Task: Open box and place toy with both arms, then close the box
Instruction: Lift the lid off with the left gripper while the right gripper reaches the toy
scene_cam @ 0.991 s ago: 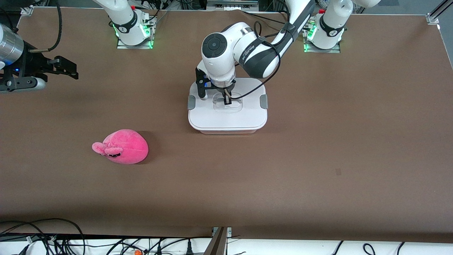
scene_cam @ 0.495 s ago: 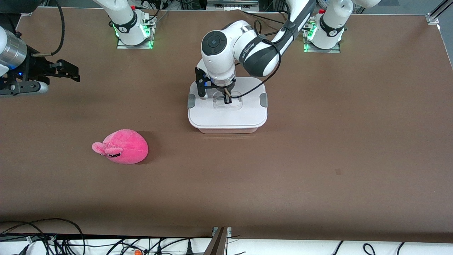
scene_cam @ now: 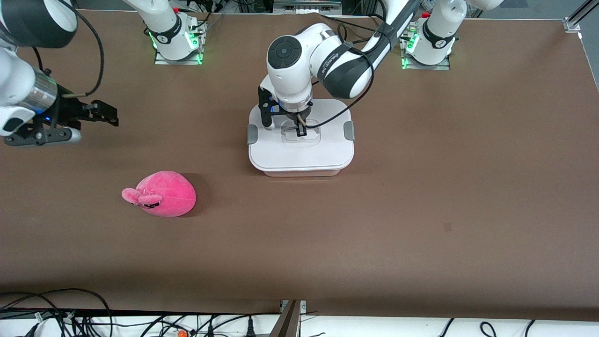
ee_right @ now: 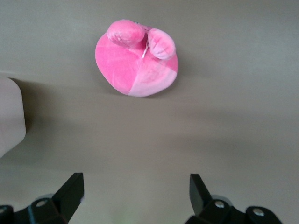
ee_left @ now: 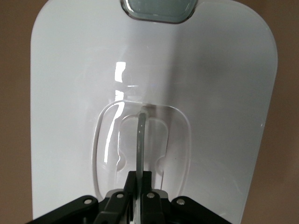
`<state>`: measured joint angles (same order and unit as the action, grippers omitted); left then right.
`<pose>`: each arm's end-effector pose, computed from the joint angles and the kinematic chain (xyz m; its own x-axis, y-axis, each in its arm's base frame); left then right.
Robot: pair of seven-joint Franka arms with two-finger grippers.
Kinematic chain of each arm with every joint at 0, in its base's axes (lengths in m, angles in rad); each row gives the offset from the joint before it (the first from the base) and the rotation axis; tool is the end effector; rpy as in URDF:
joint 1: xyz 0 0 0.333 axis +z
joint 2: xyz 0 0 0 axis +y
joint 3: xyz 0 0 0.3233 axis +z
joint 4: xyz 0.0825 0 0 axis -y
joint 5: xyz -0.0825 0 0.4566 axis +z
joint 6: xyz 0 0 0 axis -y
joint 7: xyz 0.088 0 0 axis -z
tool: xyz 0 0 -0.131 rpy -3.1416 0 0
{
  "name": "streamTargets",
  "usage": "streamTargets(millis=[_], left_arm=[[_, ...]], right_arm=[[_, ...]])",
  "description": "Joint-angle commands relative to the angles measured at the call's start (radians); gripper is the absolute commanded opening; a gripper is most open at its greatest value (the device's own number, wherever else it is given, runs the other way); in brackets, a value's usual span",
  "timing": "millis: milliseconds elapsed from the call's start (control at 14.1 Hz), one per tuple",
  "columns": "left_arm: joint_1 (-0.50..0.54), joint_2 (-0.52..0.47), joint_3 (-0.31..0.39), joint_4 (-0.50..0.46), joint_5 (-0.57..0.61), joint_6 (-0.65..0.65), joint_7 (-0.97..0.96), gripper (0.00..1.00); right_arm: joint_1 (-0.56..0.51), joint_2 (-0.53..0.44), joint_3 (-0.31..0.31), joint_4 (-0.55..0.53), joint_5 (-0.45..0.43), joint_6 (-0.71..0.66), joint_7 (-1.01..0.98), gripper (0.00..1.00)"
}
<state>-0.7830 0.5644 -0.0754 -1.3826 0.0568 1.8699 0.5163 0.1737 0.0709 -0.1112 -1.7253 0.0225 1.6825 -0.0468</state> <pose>0.5179 -0.5770 0.3345 0.1849 -0.9801 -0.0718 -0.9820 -0.1872 0.0263 0.6397 0.0441 0.4882 0.9881 0.1056 -0.1122 0.1041 -0.9944 -0.0193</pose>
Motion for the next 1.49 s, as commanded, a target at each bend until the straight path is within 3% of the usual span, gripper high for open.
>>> streamTargets(millis=[0,354,708,920,1062,1415], left_arm=[[0.002,-0.043,0.002,-0.01,0.009,-0.027,-0.007,0.0],[0.059,-0.132,0.0,-0.006,-0.005,-0.141,-0.005,0.0],[0.152,-0.216,0.008,-0.006,-0.012,-0.244,-0.007,0.0],[0.321,-0.268,-0.001,0.011,-0.006,-0.334,0.014,0.0],[0.402,-0.268,0.015,0.028,0.003,-0.356,0.108,0.0],[0.715,-0.271,0.016,0.027,0.002,-0.359,0.258,0.0]], right_arm=[[-0.005,0.012,0.002,-0.03,0.023,0.049,0.004,1.0],[-0.005,0.033,0.002,-0.033,0.023,0.071,0.004,1.0],[-0.014,0.192,-0.008,-0.036,0.066,0.227,0.004,1.0],[-0.037,0.271,-0.012,-0.022,0.181,0.331,-0.013,1.0],[-0.037,0.3,-0.012,-0.008,0.189,0.374,-0.019,1.0],[-0.033,0.352,-0.012,-0.01,0.191,0.479,-0.019,1.0]])
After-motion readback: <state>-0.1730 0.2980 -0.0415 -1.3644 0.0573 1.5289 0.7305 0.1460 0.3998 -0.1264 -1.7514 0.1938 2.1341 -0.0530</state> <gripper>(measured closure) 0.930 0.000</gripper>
